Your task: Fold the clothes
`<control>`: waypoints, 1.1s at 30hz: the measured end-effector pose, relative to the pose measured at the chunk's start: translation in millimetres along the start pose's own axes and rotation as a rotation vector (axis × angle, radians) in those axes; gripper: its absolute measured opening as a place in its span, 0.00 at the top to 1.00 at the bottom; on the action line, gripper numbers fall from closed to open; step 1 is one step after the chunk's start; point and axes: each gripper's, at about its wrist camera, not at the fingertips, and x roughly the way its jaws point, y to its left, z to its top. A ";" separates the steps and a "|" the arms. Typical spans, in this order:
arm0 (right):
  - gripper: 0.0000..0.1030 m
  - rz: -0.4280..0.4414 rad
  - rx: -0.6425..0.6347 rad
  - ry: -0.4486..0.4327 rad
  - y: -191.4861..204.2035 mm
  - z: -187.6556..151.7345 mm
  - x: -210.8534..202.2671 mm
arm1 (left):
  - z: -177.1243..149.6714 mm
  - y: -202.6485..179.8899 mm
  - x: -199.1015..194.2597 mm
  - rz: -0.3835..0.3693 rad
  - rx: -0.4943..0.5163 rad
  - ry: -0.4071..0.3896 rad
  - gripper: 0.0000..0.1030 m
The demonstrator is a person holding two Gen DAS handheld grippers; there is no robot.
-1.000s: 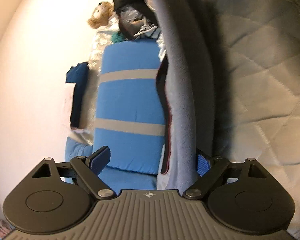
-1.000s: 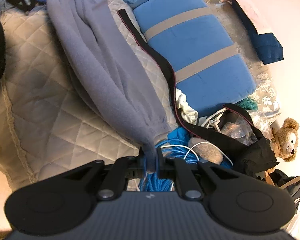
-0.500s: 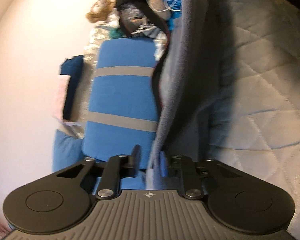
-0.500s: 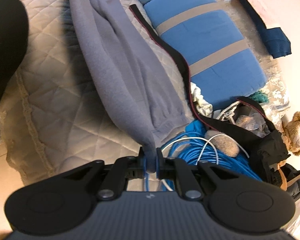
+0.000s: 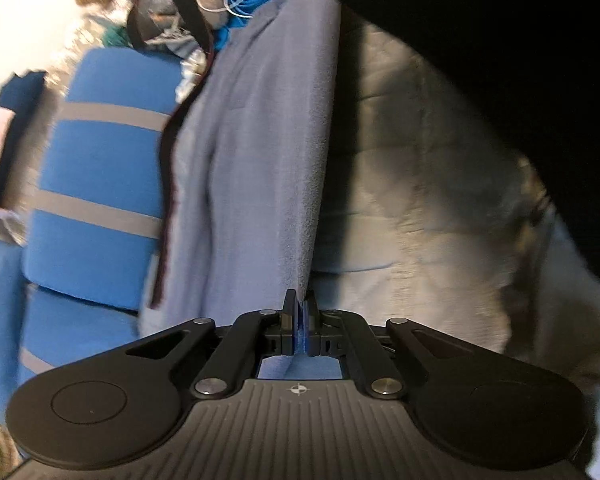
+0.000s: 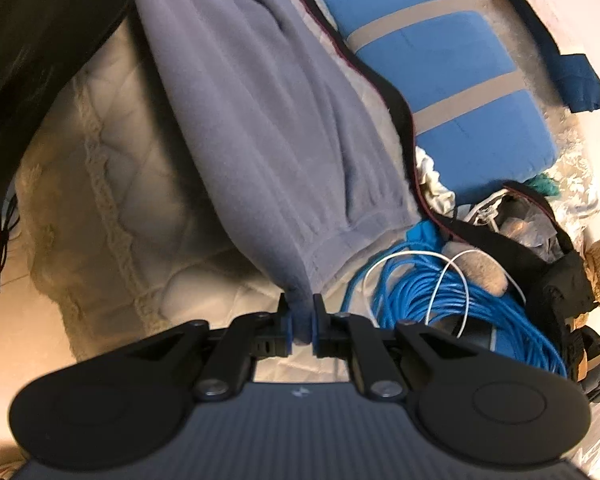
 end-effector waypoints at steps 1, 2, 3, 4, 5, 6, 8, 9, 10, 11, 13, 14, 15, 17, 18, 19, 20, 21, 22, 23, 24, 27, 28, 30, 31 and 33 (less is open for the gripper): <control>0.92 0.000 -0.003 0.004 1.2 -1.8 1.3 | 0.8 1.1 -0.8 -0.027 -0.016 0.002 0.99; 0.92 -0.001 -0.007 0.008 2.2 -3.5 2.7 | 1.5 2.1 -2.0 -0.052 -0.029 0.006 0.99; 0.92 -0.003 -0.009 0.013 3.1 -4.9 4.1 | 1.7 3.1 -3.8 -0.059 -0.041 -0.001 0.99; 0.92 -0.005 -0.011 0.018 4.0 -6.3 5.5 | 0.9 2.7 -4.2 -0.057 -0.040 -0.001 0.99; 0.92 -0.005 -0.012 0.022 4.7 -7.6 6.8 | -0.3 2.2 -3.2 -0.065 -0.034 0.006 0.99; 0.92 0.000 -0.014 0.025 5.6 -8.5 7.9 | -1.4 1.9 -2.0 -0.070 -0.034 0.010 0.98; 0.92 0.005 -0.021 0.031 8.9 -9.4 9.3 | -3.8 0.7 -0.1 -0.067 -0.030 0.011 0.98; 0.92 0.003 -0.031 0.035 11.4 -9.3 9.9 | -2.5 0.6 1.4 -0.060 -0.022 0.008 0.98; 0.92 -0.001 -0.043 0.037 14.7 -9.2 10.3 | -0.5 0.7 3.0 -0.053 -0.013 0.006 0.98; 0.92 -0.005 -0.051 0.038 17.8 -9.1 10.7 | -1.2 -1.2 3.0 -0.049 -0.006 0.005 0.98; 0.88 -0.023 -0.057 0.041 23.3 -8.9 11.8 | -3.1 -4.3 2.0 -0.022 0.001 -0.008 0.96; 0.72 -0.035 -0.058 0.043 26.4 -8.7 11.9 | -4.0 -5.7 1.6 0.001 0.006 -0.010 0.95; 0.66 -0.047 -0.060 0.043 29.3 -8.7 11.7 | -5.0 -7.1 1.1 0.025 0.013 -0.011 0.94; 0.59 -0.054 -0.081 0.042 37.2 -8.8 11.1 | -7.3 -9.3 0.2 0.074 0.027 -0.010 0.88; 0.56 -0.053 -0.099 0.042 41.5 -9.2 10.5 | -9.5 -9.6 -0.4 0.097 0.034 -0.003 0.74; 0.54 -0.060 -0.116 0.041 44.8 -9.7 9.8 | -12.7 -9.0 -1.7 0.112 0.035 0.003 0.65; 0.49 -0.073 -0.129 0.042 47.2 -9.9 9.2 | -17.3 -7.4 -3.7 0.120 0.032 0.005 0.50; 0.44 -0.082 -0.135 0.043 48.2 -9.7 8.3 | -21.5 -5.5 -6.0 0.121 0.027 0.004 0.44; 0.40 -0.083 -0.132 0.044 47.6 -9.2 7.0 | -25.3 -3.7 -8.5 0.123 0.024 0.004 0.41; 0.31 -0.078 -0.125 0.041 45.7 -8.5 5.3 | -29.3 -1.7 -10.8 0.126 0.021 0.006 0.36; 0.23 -0.071 -0.118 0.038 43.4 -7.7 3.5 | -32.9 0.8 -12.9 0.128 0.017 0.009 0.35; 0.12 -0.028 -0.107 0.022 32.8 -4.7 -1.1 | -43.4 9.7 -19.9 0.128 0.001 0.017 0.30; 0.09 -0.007 -0.094 0.018 26.8 -3.2 -2.3 | -47.0 13.6 -23.0 0.125 -0.009 0.018 0.28; 0.03 0.049 -0.041 0.012 11.0 0.8 -3.2 | -54.2 23.5 -28.7 0.116 -0.038 0.011 0.17; 0.02 0.073 -0.006 0.001 1.3 3.4 -3.8 | -57.6 28.9 -30.8 0.114 -0.054 0.004 0.16; 0.00 0.121 0.062 -0.024 -18.5 10.1 -4.1 | -64.5 39.8 -34.6 0.110 -0.088 -0.012 0.11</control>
